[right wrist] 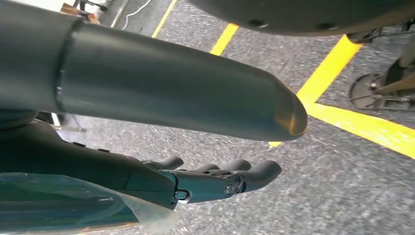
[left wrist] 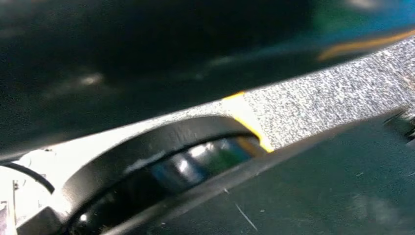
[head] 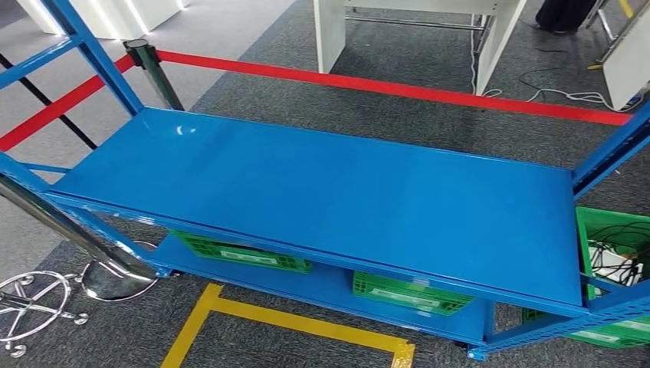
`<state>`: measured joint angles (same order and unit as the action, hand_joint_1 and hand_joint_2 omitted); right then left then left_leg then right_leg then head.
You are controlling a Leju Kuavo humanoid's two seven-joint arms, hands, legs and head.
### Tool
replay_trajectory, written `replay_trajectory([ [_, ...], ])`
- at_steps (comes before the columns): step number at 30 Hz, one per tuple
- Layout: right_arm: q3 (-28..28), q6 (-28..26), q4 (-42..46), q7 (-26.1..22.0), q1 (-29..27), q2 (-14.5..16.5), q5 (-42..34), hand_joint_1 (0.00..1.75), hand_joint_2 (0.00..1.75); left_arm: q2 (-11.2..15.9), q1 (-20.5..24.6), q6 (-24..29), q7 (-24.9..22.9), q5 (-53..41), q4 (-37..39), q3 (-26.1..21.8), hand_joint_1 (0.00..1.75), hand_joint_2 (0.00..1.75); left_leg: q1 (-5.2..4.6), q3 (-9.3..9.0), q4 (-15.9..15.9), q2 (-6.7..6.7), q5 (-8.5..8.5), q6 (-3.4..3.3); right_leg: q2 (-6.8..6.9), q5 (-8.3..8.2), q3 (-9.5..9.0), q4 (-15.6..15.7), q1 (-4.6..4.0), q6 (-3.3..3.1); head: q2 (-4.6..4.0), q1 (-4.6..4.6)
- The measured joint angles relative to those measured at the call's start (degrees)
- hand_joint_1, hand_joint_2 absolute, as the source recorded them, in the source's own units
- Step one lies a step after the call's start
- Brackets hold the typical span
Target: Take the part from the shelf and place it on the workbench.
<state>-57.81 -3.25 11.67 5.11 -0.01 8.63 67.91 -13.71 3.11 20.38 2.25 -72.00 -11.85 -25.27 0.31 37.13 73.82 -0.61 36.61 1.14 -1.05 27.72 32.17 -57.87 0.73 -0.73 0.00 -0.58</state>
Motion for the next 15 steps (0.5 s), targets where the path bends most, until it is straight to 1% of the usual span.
replay_trajectory([
  [1, 0.0, 0.0, 0.0, 0.0, -0.1, 0.0, 0.0, 0.00, 0.00, 0.0, 0.0, 0.0, 0.0, 0.0, 0.0, 0.0, 0.00, 0.00, -0.01, -0.09, -0.2, 0.09, -0.88, -0.20, -0.59, -0.05, 0.00, 0.0, -0.07, -0.02, 0.00, 0.02],
  [2, -0.1, 0.0, 0.0, 0.0, -0.1, 0.0, 0.0, 0.00, 0.00, 0.0, 0.0, 0.0, 0.0, 0.0, 0.0, 0.0, 0.00, 0.00, -0.05, -1.23, -2.7, 0.36, -2.73, -0.52, -1.20, -0.09, -0.05, 0.0, -0.14, -0.01, 0.00, 0.03],
  [3, -0.1, 0.0, 0.0, 0.0, -0.1, 0.0, 0.0, 0.00, 0.00, 0.0, 0.0, 0.0, 0.0, 0.0, 0.0, 0.0, 0.00, 0.00, -0.11, -3.03, -6.6, 1.09, -5.00, -0.97, -1.82, -0.15, -0.10, 0.0, -0.18, 0.05, 0.00, 0.05],
  [4, -0.1, 0.0, 0.0, 0.0, 0.0, 0.0, 0.0, 0.00, 0.00, 0.0, 0.0, 0.0, 0.0, 0.0, 0.0, 0.0, 0.00, 0.00, -0.16, -4.84, -10.6, 2.19, -6.71, -1.49, -2.38, -0.21, -0.09, 0.0, -0.28, 0.16, 0.00, 0.03],
  [5, -0.2, 0.0, 0.0, 0.0, 0.0, 0.0, 0.0, 0.00, 0.00, 0.0, 0.0, 0.0, 0.0, 0.0, 0.0, 0.0, 0.00, 0.00, -0.23, -6.26, -13.8, 3.16, -7.78, -1.87, -2.94, -0.30, 0.02, -0.1, -0.31, 0.34, 0.00, 0.04],
  [6, -0.2, 0.0, 0.0, 0.0, 0.1, 0.1, 0.0, 0.00, 0.00, 0.0, 0.0, 0.0, 0.0, 0.0, 0.0, 0.0, 0.00, 0.00, -0.31, -7.04, -15.6, 3.83, -8.14, -2.11, -3.39, -0.44, 0.22, -0.1, -0.26, 0.60, 0.00, 0.02],
  [7, -0.2, 0.0, 0.0, 0.0, 0.1, 0.1, 0.0, 0.00, 0.00, 0.1, 0.1, 0.0, 0.0, 0.0, 0.0, 0.0, 0.00, 0.00, -0.40, -7.23, -16.3, 3.97, -8.00, -2.20, -3.79, -0.60, 0.45, -0.1, -0.17, 0.93, 0.00, 0.04],
  [8, -0.2, 0.0, 0.0, 0.0, 0.0, 0.1, 0.0, 0.00, 0.00, 0.0, 0.1, -0.1, 0.0, 0.0, 0.0, 0.0, 0.00, 0.00, -0.44, -7.27, -16.6, 3.60, -8.11, -2.22, -4.21, -0.80, 0.69, 0.0, -0.05, 1.33, 0.00, 0.06],
  [9, -0.2, 0.0, 0.0, 0.0, -0.1, 0.1, 0.0, 0.00, 0.00, 0.0, 0.2, -0.2, 0.0, 0.0, 0.0, 0.0, 0.00, 0.00, -0.37, -7.35, -17.0, 3.09, -8.39, -2.33, -4.04, -0.73, 0.96, 0.0, 0.02, 1.64, 0.00, 0.04],
  [10, -0.3, 0.0, 0.0, 0.0, -0.2, 0.1, 0.0, 0.00, 0.00, 0.0, 0.2, -0.3, 0.0, 0.0, 0.0, 0.0, 0.00, 0.00, -0.26, -7.43, -17.4, 2.61, -8.69, -2.48, -3.26, -0.19, 1.40, -0.6, -0.01, 1.91, 0.00, -0.03],
  [11, -0.3, 0.0, 0.0, 0.0, -0.2, 0.1, 0.0, 0.00, 0.00, -0.1, 0.2, -0.4, 0.1, 0.0, 0.0, 0.0, 0.00, 0.00, -0.11, -7.49, -17.8, 1.99, -8.98, -2.63, -2.18, 0.99, 2.30, -2.2, -0.07, 2.13, 0.00, -0.28],
  [12, -0.3, 0.0, 0.0, 0.0, -0.1, 0.1, 0.0, 0.00, 0.00, -0.1, 0.2, -0.5, 0.1, 0.1, 0.0, 0.0, 0.00, 0.00, -0.04, -7.52, -18.1, 1.32, -9.15, -2.70, -0.88, 2.72, 3.63, -5.0, -0.06, 2.28, 0.00, -0.53],
  [13, -0.3, 0.0, 0.0, 0.0, 0.0, 0.1, 0.0, 0.00, 0.00, -0.1, 0.1, -0.5, 0.2, 0.1, 0.0, 0.0, 0.00, 0.00, -0.07, -7.46, -18.1, 0.69, -9.17, -2.76, 0.00, 4.59, 5.26, -8.6, -0.06, 2.50, 0.00, -0.76],
  [14, -0.3, 0.1, 0.0, 0.0, 0.1, 0.1, 0.0, 0.00, 0.00, -0.1, 0.0, -0.7, 0.3, 0.1, 0.0, 0.0, 0.00, 0.00, -0.09, -7.41, -18.1, -0.04, -9.17, -2.77, 0.38, 6.09, 6.85, -12.2, -0.01, 2.71, 0.00, -0.93],
  [15, -0.3, 0.2, 0.0, 0.0, 0.0, 0.1, 0.0, 0.00, 0.00, 0.0, 0.0, -0.8, 0.5, 0.2, 0.0, 0.0, 0.00, 0.00, -0.11, -7.40, -18.0, -0.73, -9.15, -2.76, 0.58, 6.69, 7.77, -14.5, 0.04, 2.91, 0.00, -0.95],
])
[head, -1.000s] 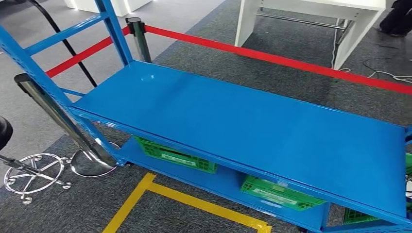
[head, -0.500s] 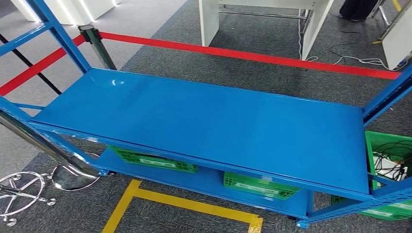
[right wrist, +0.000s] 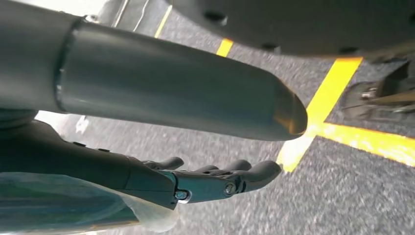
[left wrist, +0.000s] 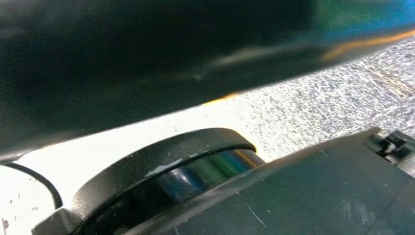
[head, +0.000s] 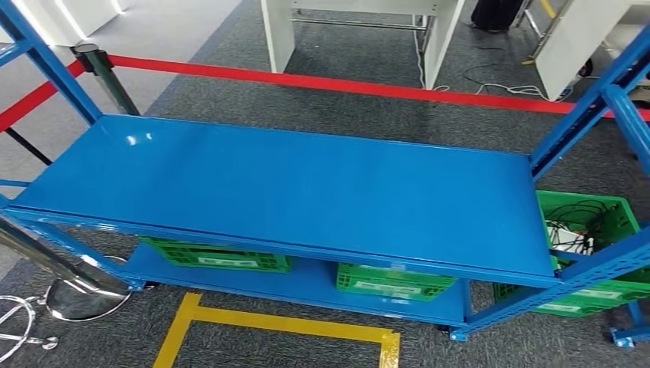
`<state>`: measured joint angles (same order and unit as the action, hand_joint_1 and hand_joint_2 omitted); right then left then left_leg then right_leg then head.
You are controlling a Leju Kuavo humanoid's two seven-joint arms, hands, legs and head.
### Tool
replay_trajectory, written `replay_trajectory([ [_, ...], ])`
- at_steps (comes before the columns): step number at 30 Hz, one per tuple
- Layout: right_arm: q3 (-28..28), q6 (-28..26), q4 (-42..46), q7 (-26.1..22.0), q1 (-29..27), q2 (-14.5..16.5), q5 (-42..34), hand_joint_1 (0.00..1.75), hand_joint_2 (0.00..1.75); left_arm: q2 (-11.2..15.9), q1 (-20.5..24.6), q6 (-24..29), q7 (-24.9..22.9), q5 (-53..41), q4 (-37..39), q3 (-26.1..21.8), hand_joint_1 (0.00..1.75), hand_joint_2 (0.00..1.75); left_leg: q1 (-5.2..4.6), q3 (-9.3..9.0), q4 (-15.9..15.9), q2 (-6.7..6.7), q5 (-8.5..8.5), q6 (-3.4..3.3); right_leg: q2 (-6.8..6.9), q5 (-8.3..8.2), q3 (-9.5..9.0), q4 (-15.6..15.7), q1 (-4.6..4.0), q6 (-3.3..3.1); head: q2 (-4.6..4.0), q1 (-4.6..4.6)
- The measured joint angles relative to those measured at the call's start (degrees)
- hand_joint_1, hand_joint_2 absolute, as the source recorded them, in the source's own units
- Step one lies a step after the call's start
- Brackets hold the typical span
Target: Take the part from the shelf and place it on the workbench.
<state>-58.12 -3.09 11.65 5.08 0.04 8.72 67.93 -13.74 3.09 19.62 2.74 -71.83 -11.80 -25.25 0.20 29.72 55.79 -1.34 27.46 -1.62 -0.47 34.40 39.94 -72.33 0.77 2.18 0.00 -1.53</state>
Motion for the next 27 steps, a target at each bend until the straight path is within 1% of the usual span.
replay_trajectory([
  [1, 0.0, 0.1, 0.0, 0.0, -0.1, 0.0, 0.0, 0.00, 0.00, 0.0, 0.0, -0.1, 0.2, 0.1, 0.0, 0.0, 0.00, 0.00, 0.01, 0.00, 0.0, -0.62, 0.03, 0.04, 0.18, -0.41, -0.03, -0.4, 0.05, 0.17, 0.00, -0.01],
  [2, 0.0, 0.2, 0.0, 0.0, -0.2, 0.0, 0.0, 0.00, 0.00, 0.0, 0.1, -0.1, 0.3, 0.2, 0.0, 0.0, 0.00, 0.00, 0.03, -0.02, 0.1, -1.16, 0.09, 0.12, 0.46, -1.80, -1.22, 1.6, 0.11, 0.29, 0.00, -0.03],
  [3, -0.1, 0.2, 0.0, 0.0, -0.2, -0.1, 0.0, 0.00, 0.00, 0.0, 0.1, -0.2, 0.4, 0.3, 0.0, 0.0, 0.00, 0.00, 0.07, -0.07, 0.2, -1.64, 0.20, 0.28, 1.00, -3.66, -3.32, 5.2, 0.18, 0.35, 0.00, -0.04],
  [4, -0.1, 0.2, 0.0, 0.0, -0.1, -0.1, 0.0, 0.00, 0.00, 0.0, 0.2, -0.2, 0.4, 0.3, 0.0, 0.0, 0.00, 0.00, -0.02, -0.07, 0.4, -2.04, 0.37, 0.55, 1.95, -4.86, -5.50, 9.1, 0.08, 0.34, 0.00, -0.07],
  [5, -0.1, 0.2, 0.0, 0.0, 0.0, -0.2, 0.0, 0.00, 0.00, 0.0, 0.2, -0.2, 0.5, 0.4, 0.0, 0.0, 0.00, 0.00, -0.14, -0.01, 0.7, -2.37, 0.57, 0.87, 2.58, -5.68, -7.29, 12.2, 0.03, 0.05, 0.01, -0.10],
  [6, -0.2, 0.2, 0.0, 0.0, 0.0, -0.2, 0.0, 0.00, 0.00, 0.0, 0.2, -0.2, 0.5, 0.4, 0.0, 0.0, 0.00, 0.00, -0.29, 0.04, 0.9, -2.68, 0.73, 1.17, 2.99, -5.86, -8.29, 14.0, -0.05, -0.30, 0.01, -0.02],
  [7, -0.2, 0.2, 0.0, 0.0, 0.0, -0.2, 0.0, 0.00, 0.00, 0.0, 0.2, -0.2, 0.5, 0.4, 0.0, 0.0, 0.00, 0.00, -0.44, 0.06, 1.1, -2.96, 0.80, 1.45, 3.05, -5.62, -8.52, 14.5, -0.19, -0.74, 0.01, 0.06],
  [8, -0.2, 0.2, 0.0, 0.0, 0.0, -0.2, 0.0, 0.00, 0.00, 0.0, 0.3, -0.2, 0.5, 0.4, 0.0, 0.0, 0.00, 0.00, -0.44, 0.04, 1.2, -3.24, 0.83, 1.66, 2.54, -5.75, -8.48, 14.4, -0.16, -1.22, 0.01, 0.16],
  [9, -0.2, 0.2, 0.0, 0.0, -0.1, -0.2, 0.0, 0.00, 0.00, 0.0, 0.3, -0.2, 0.5, 0.4, 0.0, 0.0, 0.00, 0.00, -0.38, -0.02, 1.3, -3.34, 0.96, 1.92, 2.21, -5.82, -8.38, 14.4, -0.14, -1.57, 0.00, 0.28],
  [10, -0.2, 0.2, 0.0, 0.0, -0.1, -0.2, 0.0, 0.00, 0.00, 0.0, 0.3, -0.2, 0.6, 0.4, 0.0, 0.0, 0.00, 0.00, -0.26, 0.12, 1.9, -2.85, 1.55, 2.22, 1.88, -5.95, -8.32, 14.4, -0.10, -1.92, 0.00, 0.34],
  [11, -0.2, 0.2, 0.0, 0.0, -0.1, -0.2, 0.0, 0.00, 0.00, 0.0, 0.3, -0.2, 0.6, 0.4, 0.0, 0.0, 0.00, 0.00, -0.13, 0.71, 3.4, -2.01, 2.79, 2.51, 1.51, -6.09, -8.26, 14.5, -0.02, -2.28, 0.00, 0.41],
  [12, -0.2, 0.2, 0.0, 0.0, -0.1, -0.2, 0.0, 0.00, 0.00, 0.0, 0.3, -0.2, 0.7, 0.4, 0.0, 0.0, 0.00, 0.00, -0.02, 1.86, 6.2, -0.96, 4.60, 2.79, 1.11, -6.22, -8.17, 14.5, 0.01, -2.59, 0.00, 0.50],
  [13, -0.2, 0.2, 0.0, 0.0, 0.0, -0.2, 0.0, 0.00, 0.00, 0.0, 0.3, -0.2, 0.8, 0.4, 0.0, 0.0, 0.00, 0.00, 0.06, 3.51, 10.0, -0.01, 6.69, 2.94, 0.67, -6.31, -8.03, 14.5, -0.03, -2.81, 0.00, 0.61],
  [14, -0.2, 0.3, 0.0, 0.0, 0.0, -0.2, 0.0, 0.00, 0.00, 0.0, 0.3, -0.4, 1.0, 0.5, 0.0, 0.0, 0.00, 0.00, 0.08, 5.26, 14.0, 0.45, 8.44, 2.98, 0.19, -6.37, -7.91, 14.5, -0.10, -2.96, 0.00, 0.66],
  [15, -0.2, 0.3, 0.0, 0.0, 0.0, -0.2, 0.0, 0.00, 0.00, 0.0, 0.2, -0.6, 1.1, 0.5, 0.0, -0.1, 0.00, 0.00, 0.08, 6.57, 16.9, 0.65, 9.32, 2.93, -0.32, -6.43, -7.83, 14.5, -0.18, -3.05, 0.00, 0.70],
  [16, -0.2, 0.3, 0.0, 0.0, -0.1, -0.2, 0.0, 0.00, 0.00, 0.0, 0.2, -1.0, 1.3, 0.5, 0.0, -0.1, 0.00, 0.00, 0.05, 7.06, 17.9, 0.73, 9.06, 2.75, -0.84, -6.47, -7.80, 14.5, -0.28, -3.11, 0.00, 0.74],
  [17, -0.2, 0.4, 0.0, 0.0, -0.1, -0.2, 0.0, 0.00, 0.00, 0.0, 0.2, -1.4, 1.5, 0.5, 0.0, -0.1, 0.00, 0.00, 0.01, 6.51, 16.6, 0.87, 7.67, 2.44, -1.42, -6.52, -7.82, 14.5, -0.40, -3.14, 0.00, 0.75],
  [18, -0.2, 0.4, 0.0, 0.0, -0.1, -0.2, 0.0, 0.00, 0.00, 0.1, 0.2, -1.8, 1.8, 0.5, 0.0, -0.1, 0.00, 0.00, -0.07, 5.05, 13.4, 1.26, 5.54, 1.98, -2.02, -6.57, -7.88, 14.5, -0.53, -3.15, 0.00, 0.76],
  [19, -0.2, 0.5, 0.0, 0.0, -0.1, -0.2, 0.0, 0.00, 0.00, 0.1, 0.2, -2.2, 2.2, 0.6, 0.0, -0.1, 0.00, 0.00, -0.20, 3.25, 9.3, 2.22, 3.47, 1.33, -2.58, -6.63, -7.91, 14.5, -0.58, -3.13, 0.00, 0.75],
  [20, -0.2, 0.5, 0.0, 0.0, -0.1, -0.1, 0.0, 0.00, 0.00, 0.2, 0.2, -2.5, 2.5, 0.6, 0.0, -0.1, 0.00, 0.00, -0.27, 1.64, 5.7, 3.20, 1.99, 0.70, -3.10, -6.69, -7.88, 14.4, -0.69, -3.05, 0.00, 0.72],
  [21, -0.2, 0.6, 0.0, -0.1, 0.0, -0.1, 0.0, 0.00, 0.00, 0.3, 0.2, -2.8, 2.8, 0.6, 0.0, -0.1, 0.00, 0.00, -0.37, 0.56, 3.1, 4.04, 1.26, 0.23, -3.53, -6.79, -7.74, 14.4, -0.69, -2.88, 0.00, 0.75],
  [22, -0.2, 0.6, 0.0, -0.1, 0.0, -0.1, 0.0, 0.00, 0.00, 0.3, 0.2, -3.0, 3.1, 0.6, 0.1, -0.1, 0.00, 0.00, -0.47, 0.13, 1.9, 4.57, 1.19, -0.07, -3.87, -6.91, -7.55, 14.4, -0.60, -2.61, 0.00, 0.77],
  [23, -0.2, 0.6, 0.0, -0.3, 0.0, -0.1, 0.0, 0.00, 0.00, 0.4, 0.2, -3.2, 3.2, 0.7, 0.1, 0.0, 0.00, 0.00, -0.53, 0.06, 1.5, 4.47, 1.22, -0.16, -4.19, -7.07, -7.37, 14.5, -0.56, -2.26, 0.00, 0.82],
  [24, -0.2, 0.5, 0.0, -0.6, -0.1, -0.1, 0.1, 0.00, 0.00, 0.4, 0.2, -3.4, 3.4, 0.7, 0.1, 0.0, 0.00, 0.44, -0.47, -0.03, 1.1, 4.18, 0.99, -0.12, -4.31, -7.18, -7.19, 14.5, -0.44, -1.92, 0.00, 0.90],
  [25, -0.2, 0.5, 0.0, -0.9, -0.2, -0.1, 0.1, 0.00, 0.44, 0.4, 0.2, -3.5, 3.4, 0.8, 0.1, 0.0, 0.00, 0.87, -0.50, -0.10, 0.7, 3.97, 0.86, 0.21, -4.00, -7.26, -7.22, 14.7, -0.42, -1.69, -0.01, 0.84],
  [26, -0.2, 0.4, 0.0, -1.2, -0.2, -0.1, 0.2, 0.00, 0.87, 0.4, 0.1, -3.7, 3.4, 0.8, 0.1, 0.0, 0.00, 1.31, -0.43, -0.19, 0.3, 3.84, 0.70, 0.72, -3.66, -7.38, -7.30, 15.0, -0.48, -1.78, 0.00, 0.66],
  [27, -0.2, 0.2, 0.0, -1.3, -0.2, -0.1, 0.3, 0.00, 1.31, 0.4, 0.1, -3.8, 3.2, 0.9, 0.1, 0.0, 0.00, 1.75, -0.38, -0.28, 0.0, 3.71, 0.64, 1.15, -3.30, -7.43, -7.39, 15.2, -0.54, -2.03, 0.00, 0.54],
])
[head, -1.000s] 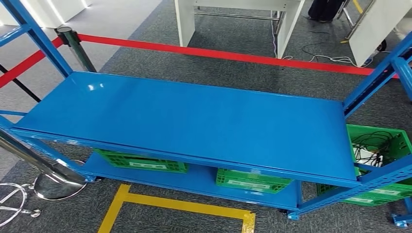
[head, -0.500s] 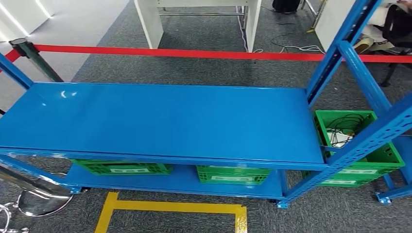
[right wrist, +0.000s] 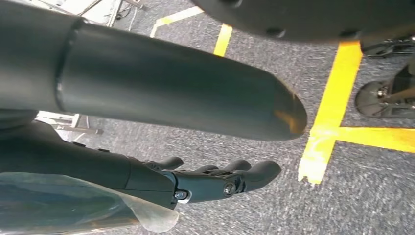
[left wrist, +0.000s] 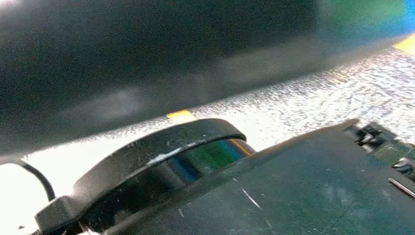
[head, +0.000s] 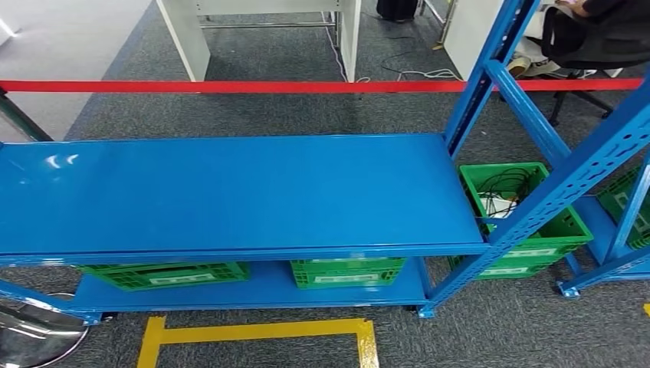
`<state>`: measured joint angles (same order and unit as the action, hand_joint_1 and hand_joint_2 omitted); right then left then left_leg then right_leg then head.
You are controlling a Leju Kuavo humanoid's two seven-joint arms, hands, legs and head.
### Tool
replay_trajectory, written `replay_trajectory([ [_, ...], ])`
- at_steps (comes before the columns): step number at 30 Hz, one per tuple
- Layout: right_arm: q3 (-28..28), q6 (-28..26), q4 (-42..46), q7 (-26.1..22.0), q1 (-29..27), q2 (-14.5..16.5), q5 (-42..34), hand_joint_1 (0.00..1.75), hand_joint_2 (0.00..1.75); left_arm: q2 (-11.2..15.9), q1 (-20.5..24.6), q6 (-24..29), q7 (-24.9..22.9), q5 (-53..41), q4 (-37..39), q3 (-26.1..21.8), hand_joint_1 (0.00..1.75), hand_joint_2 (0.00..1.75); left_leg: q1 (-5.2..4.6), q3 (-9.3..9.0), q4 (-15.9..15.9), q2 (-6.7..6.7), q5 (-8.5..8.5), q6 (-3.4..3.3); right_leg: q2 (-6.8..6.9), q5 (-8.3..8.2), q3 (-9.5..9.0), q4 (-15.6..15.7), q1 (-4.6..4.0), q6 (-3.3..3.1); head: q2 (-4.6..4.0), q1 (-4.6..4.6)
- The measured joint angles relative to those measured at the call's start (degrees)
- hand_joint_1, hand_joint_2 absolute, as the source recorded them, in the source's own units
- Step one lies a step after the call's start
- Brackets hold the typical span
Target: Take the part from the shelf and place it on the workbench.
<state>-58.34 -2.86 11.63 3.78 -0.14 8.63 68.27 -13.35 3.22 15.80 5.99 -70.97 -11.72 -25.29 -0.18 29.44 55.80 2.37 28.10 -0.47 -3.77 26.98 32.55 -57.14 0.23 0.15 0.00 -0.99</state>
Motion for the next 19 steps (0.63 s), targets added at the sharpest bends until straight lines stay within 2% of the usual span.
replay_trajectory([
  [1, 0.0, -0.2, 0.0, -0.1, 0.0, 0.0, 0.1, 0.00, 1.75, 0.0, 0.0, -0.1, -0.4, 0.0, 0.0, 0.0, 0.00, 1.75, -0.13, 0.01, 0.0, -0.04, 0.14, 0.36, 0.25, -0.13, -0.15, 0.3, -0.02, -0.21, 0.01, -0.09],
  [2, 0.1, -0.3, 0.0, -0.1, 0.0, 0.0, 0.1, 0.00, 1.75, 0.0, -0.1, -0.2, -1.0, 0.1, 0.0, 0.1, 0.00, 1.75, -0.13, 0.00, 0.1, -0.09, 0.11, 0.38, 0.16, -0.25, -0.20, 0.4, 0.00, -0.40, 0.02, -0.13],
  [3, 0.4, -0.4, 0.0, -0.2, 0.0, 0.0, -0.2, 0.00, 1.75, 0.1, -0.1, -0.3, -1.6, 0.3, 0.0, 0.2, 0.00, 1.75, -0.21, -0.01, 0.1, -0.18, 0.11, 0.21, 0.10, -0.32, -0.22, 0.4, 0.07, -0.32, 0.01, -0.06],
  [4, 0.9, -0.4, 0.1, -0.3, -0.1, -0.1, -0.7, 0.00, 1.75, 0.3, -0.2, -0.5, -2.1, 0.9, 0.0, 0.5, 0.00, 1.31, -0.28, 0.00, 0.2, -0.21, 0.08, 0.12, 0.08, -0.41, -0.24, 0.5, 0.15, -0.14, 0.01, -0.05],
  [7, 3.2, -0.3, 0.3, -0.6, -0.3, -0.3, -3.8, 0.00, 0.44, 0.9, -0.8, -1.1, -2.8, 4.1, 0.0, 1.7, 0.00, 0.00, -0.48, 0.04, 0.3, -0.21, 0.02, -0.11, 0.09, -0.53, -0.22, 0.5, 0.36, 0.18, 0.00, -0.06],
  [8, 4.0, -0.2, 0.4, -0.7, -0.4, -0.4, -5.1, 0.00, 0.00, 1.2, -1.0, -1.4, -2.9, 5.4, 0.0, 2.1, 0.00, 0.00, -0.52, 0.05, 0.3, -0.21, 0.02, -0.15, 0.10, -0.53, -0.22, 0.5, 0.39, 0.23, 0.00, -0.05],
  [19, 14.8, 0.4, 2.2, -1.3, -1.9, -1.9, -18.7, 0.00, 0.00, 3.8, -3.1, -4.4, -3.3, 19.6, -0.9, 6.7, 0.00, 0.00, -0.47, 0.05, 0.3, -0.21, 0.12, -0.29, 0.11, -0.43, -0.16, 0.5, 0.38, 0.39, 0.00, -0.04],
])
